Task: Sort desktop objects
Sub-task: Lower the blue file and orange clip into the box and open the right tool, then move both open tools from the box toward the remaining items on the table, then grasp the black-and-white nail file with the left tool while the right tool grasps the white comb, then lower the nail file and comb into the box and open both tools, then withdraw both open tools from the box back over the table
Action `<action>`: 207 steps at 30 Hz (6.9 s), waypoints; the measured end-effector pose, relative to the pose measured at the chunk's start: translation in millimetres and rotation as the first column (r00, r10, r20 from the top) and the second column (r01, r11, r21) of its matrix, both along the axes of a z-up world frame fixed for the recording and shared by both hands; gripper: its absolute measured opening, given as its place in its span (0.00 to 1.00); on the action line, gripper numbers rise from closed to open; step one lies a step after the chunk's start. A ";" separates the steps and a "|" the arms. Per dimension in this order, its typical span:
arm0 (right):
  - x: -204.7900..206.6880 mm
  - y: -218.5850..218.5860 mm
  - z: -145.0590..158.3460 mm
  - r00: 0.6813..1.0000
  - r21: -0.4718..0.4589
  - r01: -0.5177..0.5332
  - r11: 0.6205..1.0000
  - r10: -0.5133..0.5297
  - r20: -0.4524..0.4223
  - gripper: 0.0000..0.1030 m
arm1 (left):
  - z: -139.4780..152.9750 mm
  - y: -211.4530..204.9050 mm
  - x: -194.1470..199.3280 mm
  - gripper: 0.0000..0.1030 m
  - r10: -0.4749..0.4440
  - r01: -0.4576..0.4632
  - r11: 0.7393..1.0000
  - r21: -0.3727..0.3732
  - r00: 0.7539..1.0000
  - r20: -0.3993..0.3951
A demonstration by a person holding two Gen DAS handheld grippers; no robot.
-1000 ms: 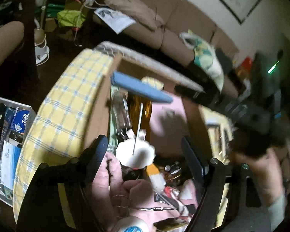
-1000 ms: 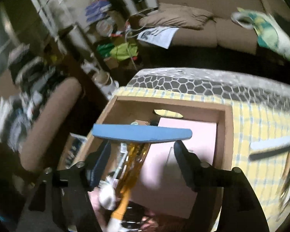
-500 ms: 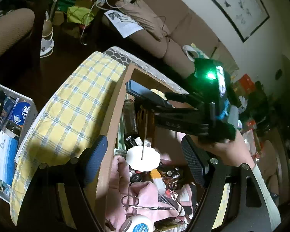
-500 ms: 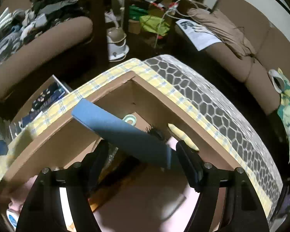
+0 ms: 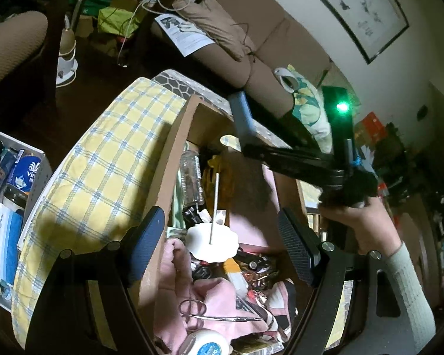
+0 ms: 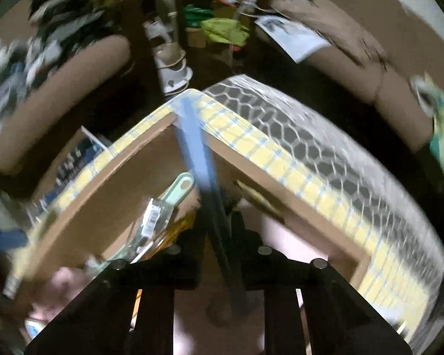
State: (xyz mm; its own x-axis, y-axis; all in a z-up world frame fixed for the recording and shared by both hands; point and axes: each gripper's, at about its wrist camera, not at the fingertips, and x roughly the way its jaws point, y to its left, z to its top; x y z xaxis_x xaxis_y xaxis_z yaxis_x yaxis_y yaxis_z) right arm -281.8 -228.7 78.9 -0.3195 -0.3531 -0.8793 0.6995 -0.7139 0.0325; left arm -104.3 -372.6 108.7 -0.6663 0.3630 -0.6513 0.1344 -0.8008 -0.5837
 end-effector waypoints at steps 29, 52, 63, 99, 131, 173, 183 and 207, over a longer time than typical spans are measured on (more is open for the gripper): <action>15.0 -26.2 -34.5 0.998 0.090 0.034 0.995 -0.029 -0.058 0.75 | -0.4 -16.4 5.0 0.74 0.069 -0.070 0.993 0.090 0.998 0.013; 29.6 92.7 -15.3 0.927 -0.139 0.324 0.936 -0.286 0.242 0.12 | 7.3 -1.6 7.1 0.74 0.017 -0.017 0.993 0.121 1.000 0.002; 73.8 111.8 14.8 0.941 -0.162 0.324 0.932 -0.300 0.159 0.35 | 12.5 34.5 2.7 0.77 -0.064 0.062 0.995 0.082 0.998 0.028; 147.4 448.8 -16.0 0.702 -0.345 0.684 0.643 -0.709 0.070 0.88 | 3.6 380.7 -103.0 0.90 -0.523 0.527 0.482 -0.700 0.814 0.252; -16.1 406.3 -56.5 0.813 -0.217 0.573 0.790 -0.581 0.031 0.19 | -107.1 434.0 -199.4 0.19 -0.539 0.675 0.202 -0.709 0.682 0.495; 22.7 104.5 62.7 0.967 -0.150 0.248 0.957 -0.236 0.092 0.17 | -8.5 102.2 -95.6 0.05 -0.139 0.166 0.956 -0.242 0.982 0.126; 11.1 76.9 -13.2 0.964 0.017 0.215 0.976 -0.215 0.156 0.18 | -42.0 101.5 -96.4 0.08 -0.158 0.195 0.961 -0.195 0.969 0.191; 83.4 191.3 80.7 0.915 -0.186 0.403 0.896 -0.397 0.069 0.83 | 65.4 142.6 -31.0 0.82 -0.202 0.219 0.885 -0.412 0.976 0.084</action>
State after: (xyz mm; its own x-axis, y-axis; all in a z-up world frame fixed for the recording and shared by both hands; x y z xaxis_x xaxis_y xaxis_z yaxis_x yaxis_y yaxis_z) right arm -198.4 -37.4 159.7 -0.4455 -0.3634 -0.8182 0.3529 -0.9112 0.2125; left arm -135.3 -230.0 174.1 -0.5769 0.1825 -0.7962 -0.0495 -0.9807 -0.1889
